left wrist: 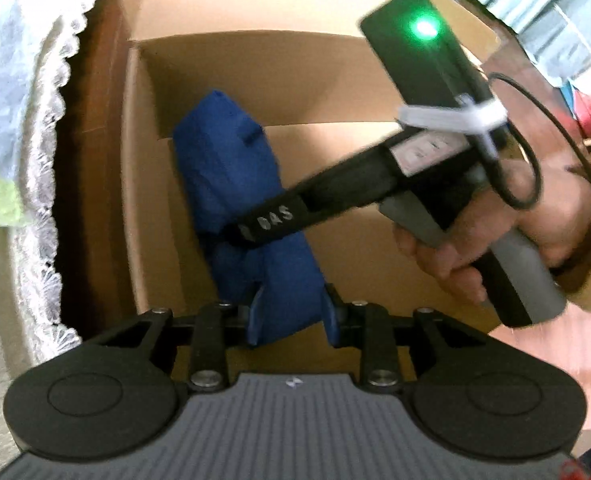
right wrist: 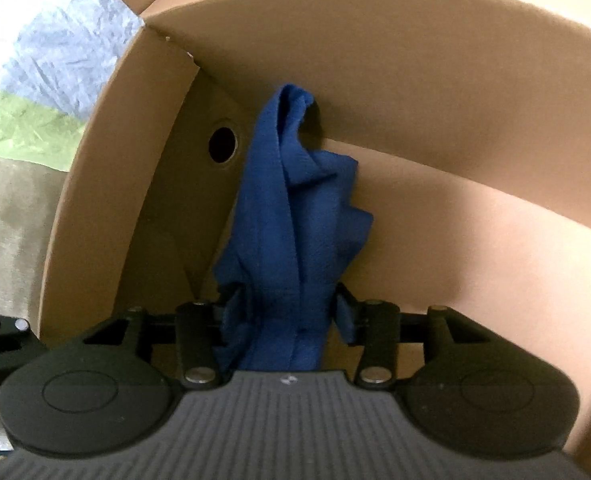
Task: Fold shopping bag
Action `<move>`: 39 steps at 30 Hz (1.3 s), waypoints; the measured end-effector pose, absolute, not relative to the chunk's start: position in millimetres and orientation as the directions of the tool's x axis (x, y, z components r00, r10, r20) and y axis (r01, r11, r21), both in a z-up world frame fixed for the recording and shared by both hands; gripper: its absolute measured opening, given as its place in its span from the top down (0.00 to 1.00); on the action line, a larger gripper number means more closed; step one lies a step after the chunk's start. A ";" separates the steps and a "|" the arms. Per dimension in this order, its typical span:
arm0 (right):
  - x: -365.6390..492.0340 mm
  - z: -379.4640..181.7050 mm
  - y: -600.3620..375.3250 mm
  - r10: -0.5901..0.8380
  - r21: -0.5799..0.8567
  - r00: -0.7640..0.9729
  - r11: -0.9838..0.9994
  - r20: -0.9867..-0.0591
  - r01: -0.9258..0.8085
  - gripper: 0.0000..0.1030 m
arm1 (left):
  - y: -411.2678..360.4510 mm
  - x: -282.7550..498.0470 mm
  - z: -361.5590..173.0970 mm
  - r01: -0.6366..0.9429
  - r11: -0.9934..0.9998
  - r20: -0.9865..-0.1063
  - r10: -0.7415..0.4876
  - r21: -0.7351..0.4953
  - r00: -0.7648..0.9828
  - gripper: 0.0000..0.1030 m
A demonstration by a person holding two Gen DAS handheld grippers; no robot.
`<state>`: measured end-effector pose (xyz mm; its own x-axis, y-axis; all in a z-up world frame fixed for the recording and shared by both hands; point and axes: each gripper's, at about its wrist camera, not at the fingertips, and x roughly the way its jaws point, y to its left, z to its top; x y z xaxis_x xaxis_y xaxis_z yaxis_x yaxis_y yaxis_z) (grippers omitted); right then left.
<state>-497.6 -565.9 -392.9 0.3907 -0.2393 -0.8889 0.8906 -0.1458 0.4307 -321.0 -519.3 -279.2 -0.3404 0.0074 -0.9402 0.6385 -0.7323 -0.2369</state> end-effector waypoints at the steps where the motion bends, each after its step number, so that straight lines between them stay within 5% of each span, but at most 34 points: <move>1: -500.2 -394.4 -565.9 -0.238 0.454 0.413 -0.153 -0.879 0.878 0.62 | -518.2 -323.5 -279.0 0.632 -0.740 -0.941 0.003 -0.230 -0.338 0.66; 6: -518.7 -405.4 -568.6 -0.213 0.570 0.531 -0.225 -0.820 0.790 0.65 | -513.2 -341.5 -286.6 0.594 -0.777 -0.947 0.009 -0.209 -0.322 0.66; 21: -515.7 -407.2 -563.5 -0.201 0.626 0.593 -0.291 -0.780 0.724 0.67 | -521.9 -352.5 -333.6 0.635 -0.754 -0.979 0.049 -0.167 -0.199 0.64; 25: -506.5 -386.8 -559.3 -0.201 0.520 0.481 -0.263 -0.853 0.813 0.52 | -518.8 -354.8 -333.4 0.632 -0.760 -0.980 0.035 -0.153 -0.195 0.64; 28: -500.8 -376.3 -553.2 -0.191 0.459 0.423 -0.227 -0.886 0.859 0.52 | -517.2 -353.9 -331.8 0.634 -0.758 -0.980 0.028 -0.151 -0.199 0.64; 29: -497.4 -376.8 -551.0 -0.180 0.467 0.435 -0.221 -0.882 0.856 0.54 | -516.1 -353.2 -330.8 0.633 -0.760 -0.980 0.025 -0.149 -0.200 0.64; 32: -486.6 -381.5 -544.3 -0.182 0.530 0.499 -0.231 -0.848 0.816 0.82 | -511.7 -349.2 -324.9 0.632 -0.761 -0.980 0.025 -0.145 -0.195 0.64; 39: -462.4 -376.1 -532.0 -0.234 0.528 0.478 -0.250 -0.847 0.812 0.83 | -511.1 -310.3 -260.8 0.695 -0.700 -0.968 -0.022 -0.164 -0.251 0.67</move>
